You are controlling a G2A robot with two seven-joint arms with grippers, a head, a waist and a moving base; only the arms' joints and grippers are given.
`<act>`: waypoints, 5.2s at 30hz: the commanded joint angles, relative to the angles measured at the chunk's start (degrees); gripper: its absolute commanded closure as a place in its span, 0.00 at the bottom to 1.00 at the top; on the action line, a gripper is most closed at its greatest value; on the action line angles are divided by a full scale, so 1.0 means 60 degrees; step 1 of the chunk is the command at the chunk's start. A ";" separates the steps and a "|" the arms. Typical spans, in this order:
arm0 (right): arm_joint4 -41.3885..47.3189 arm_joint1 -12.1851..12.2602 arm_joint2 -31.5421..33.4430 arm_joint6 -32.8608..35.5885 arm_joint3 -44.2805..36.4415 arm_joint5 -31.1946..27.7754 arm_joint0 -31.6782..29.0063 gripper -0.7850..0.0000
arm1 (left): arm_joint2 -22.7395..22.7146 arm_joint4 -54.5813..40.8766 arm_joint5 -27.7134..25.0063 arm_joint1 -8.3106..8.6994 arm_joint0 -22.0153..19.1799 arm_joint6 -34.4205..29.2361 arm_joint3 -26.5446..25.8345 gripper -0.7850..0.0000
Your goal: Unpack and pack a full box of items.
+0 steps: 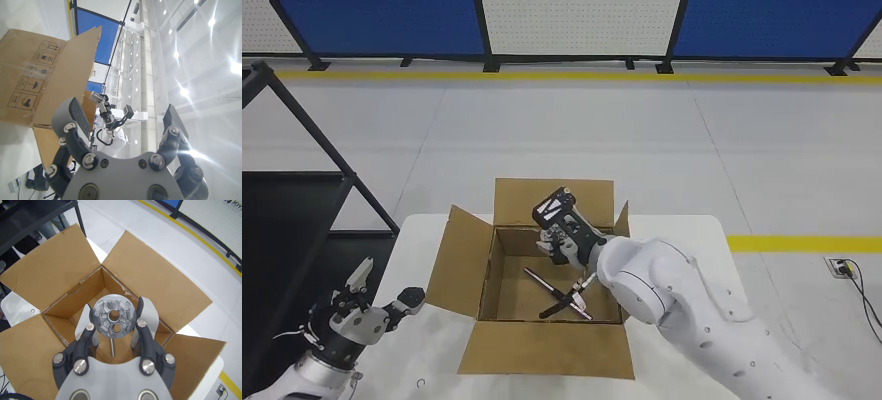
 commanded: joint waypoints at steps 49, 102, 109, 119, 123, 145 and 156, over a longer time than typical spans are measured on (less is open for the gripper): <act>0.0612 -0.4077 -0.2573 -0.1223 0.9398 -0.0451 0.1890 0.00 | -0.0192 -0.0126 -0.0316 -0.0139 0.0484 0.0151 -0.0230 0.00; -0.4260 -0.0561 0.6054 -0.1952 -0.7458 -0.2383 -0.8331 0.00 | 0.0895 0.1068 0.0443 -0.0130 -0.0134 -0.0293 -0.0530 0.00; -0.3910 -0.0437 0.7838 -0.3103 -0.7681 -0.2156 -1.0372 0.00 | 0.1280 0.1284 0.0435 -0.0140 -0.0346 -0.0243 -0.0663 0.00; -0.3910 -0.0437 0.7838 -0.3103 -0.7681 -0.2156 -1.0372 0.00 | 0.0527 0.0472 -0.0165 -0.0184 0.0113 0.0048 -0.0726 0.00; -0.3910 -0.0437 0.7838 -0.3103 -0.7681 -0.2156 -1.0372 0.00 | 0.0070 -0.0157 -0.0594 -0.0222 0.0418 -0.0023 -0.0815 0.00; -0.3377 -0.0209 1.0176 -0.3374 -0.4748 -0.2782 -1.2376 0.00 | 0.0175 -0.0501 -0.1241 -0.0344 0.0561 -0.0413 -0.1153 0.00; -0.3261 -0.0115 0.9650 -0.2437 -0.2863 -0.2804 -1.1026 0.00 | 0.0223 -0.0472 -0.1244 -0.0349 0.0516 -0.0405 -0.1135 0.00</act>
